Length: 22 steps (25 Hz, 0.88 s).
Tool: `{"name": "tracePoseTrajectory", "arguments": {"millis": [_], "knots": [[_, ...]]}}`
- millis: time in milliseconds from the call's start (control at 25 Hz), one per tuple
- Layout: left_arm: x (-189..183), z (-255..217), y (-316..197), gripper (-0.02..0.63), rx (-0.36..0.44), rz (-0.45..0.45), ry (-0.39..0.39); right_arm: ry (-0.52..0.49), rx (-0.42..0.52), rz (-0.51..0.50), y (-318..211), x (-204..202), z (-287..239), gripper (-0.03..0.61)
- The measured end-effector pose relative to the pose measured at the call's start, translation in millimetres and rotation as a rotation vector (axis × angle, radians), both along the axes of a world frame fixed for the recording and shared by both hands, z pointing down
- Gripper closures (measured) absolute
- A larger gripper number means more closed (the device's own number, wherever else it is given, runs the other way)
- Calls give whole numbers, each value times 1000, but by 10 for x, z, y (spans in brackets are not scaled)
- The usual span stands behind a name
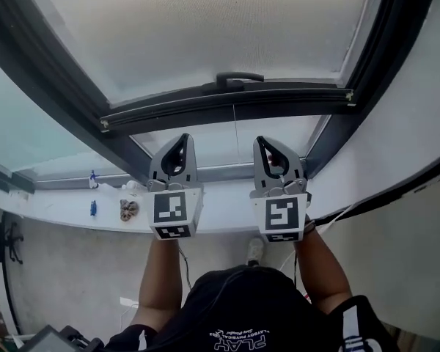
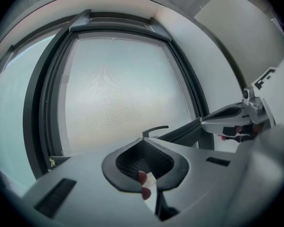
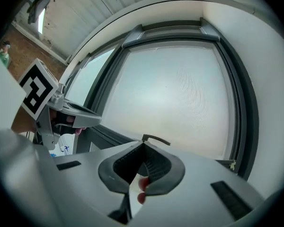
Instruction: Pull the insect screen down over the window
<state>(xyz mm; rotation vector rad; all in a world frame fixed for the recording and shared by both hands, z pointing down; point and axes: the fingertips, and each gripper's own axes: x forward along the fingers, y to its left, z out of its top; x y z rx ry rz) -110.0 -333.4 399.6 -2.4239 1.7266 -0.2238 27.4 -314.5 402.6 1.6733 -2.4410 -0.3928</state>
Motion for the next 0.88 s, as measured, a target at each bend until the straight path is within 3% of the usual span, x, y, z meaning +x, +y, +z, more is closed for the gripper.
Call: {"name": "tracePoseTrajectory", "arguments": {"millis": [160, 320, 480, 640, 880], "knots": [[-104, 61, 335, 611, -15, 41, 15, -15, -66, 4, 284, -212, 69, 574], [-289, 186, 680, 611, -28, 42, -24, 7, -133, 14, 581, -422, 245, 574], [-448, 284, 1028, 611, -52, 55, 0, 40, -94, 7, 960, -599, 309, 574], [-579, 364, 1304, 611, -71, 65, 40, -8, -98, 54, 1298, -619, 343, 574], [-496, 436, 1633, 611, -101, 109, 80, -30, -94, 85, 1693, -522, 290, 574]]}}
